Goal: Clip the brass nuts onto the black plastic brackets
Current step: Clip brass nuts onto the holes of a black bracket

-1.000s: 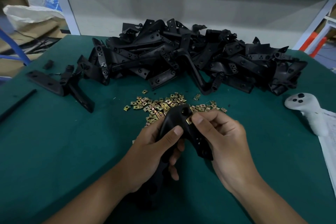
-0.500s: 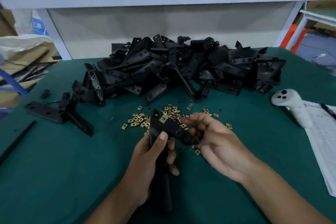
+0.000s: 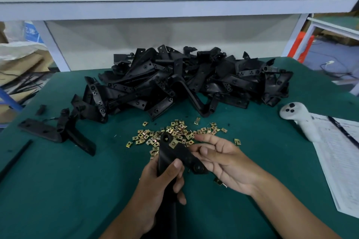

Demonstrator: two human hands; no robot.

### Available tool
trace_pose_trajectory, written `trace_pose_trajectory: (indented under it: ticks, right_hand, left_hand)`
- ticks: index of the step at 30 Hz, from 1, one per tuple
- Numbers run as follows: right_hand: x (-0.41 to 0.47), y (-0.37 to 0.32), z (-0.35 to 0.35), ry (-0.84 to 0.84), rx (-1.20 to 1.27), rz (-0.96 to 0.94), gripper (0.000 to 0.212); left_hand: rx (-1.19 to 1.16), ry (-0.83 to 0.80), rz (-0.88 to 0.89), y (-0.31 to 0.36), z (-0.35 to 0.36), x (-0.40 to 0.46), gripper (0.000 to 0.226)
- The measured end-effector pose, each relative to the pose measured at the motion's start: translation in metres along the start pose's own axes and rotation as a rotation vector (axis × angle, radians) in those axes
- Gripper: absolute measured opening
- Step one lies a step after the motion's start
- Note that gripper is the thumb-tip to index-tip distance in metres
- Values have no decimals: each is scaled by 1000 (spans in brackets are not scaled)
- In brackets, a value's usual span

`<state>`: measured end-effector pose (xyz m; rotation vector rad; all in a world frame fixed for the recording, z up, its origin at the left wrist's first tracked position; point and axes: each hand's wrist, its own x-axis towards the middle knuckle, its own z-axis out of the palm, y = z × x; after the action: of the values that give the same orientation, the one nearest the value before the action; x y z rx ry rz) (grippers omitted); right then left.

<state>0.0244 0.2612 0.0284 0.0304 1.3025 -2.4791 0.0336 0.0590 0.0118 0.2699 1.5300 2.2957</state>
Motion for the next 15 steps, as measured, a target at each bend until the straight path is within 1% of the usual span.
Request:
trace_pose_trajectory:
  ticks: [4,7,10,12,15]
  right_hand:
    - [1,0,0,26,-19,-6,53]
    - [3,-2,0,21,-58,-38,36]
    - [4,-3,0,15,-71,-60,30]
    - [3,-4,0,39,-82,-51,30]
    - [2,-5,0,88,-159,-33,31]
  left_hand:
    - [-33,2,-6,0,-1,3,43]
    - [-26,1,-17,1,-2,3,43]
    - [-8,4,-21,1,-3,3,43]
    - [3,6,-28,1,-3,3,40]
    - [9,8,-32,1,-2,2,28]
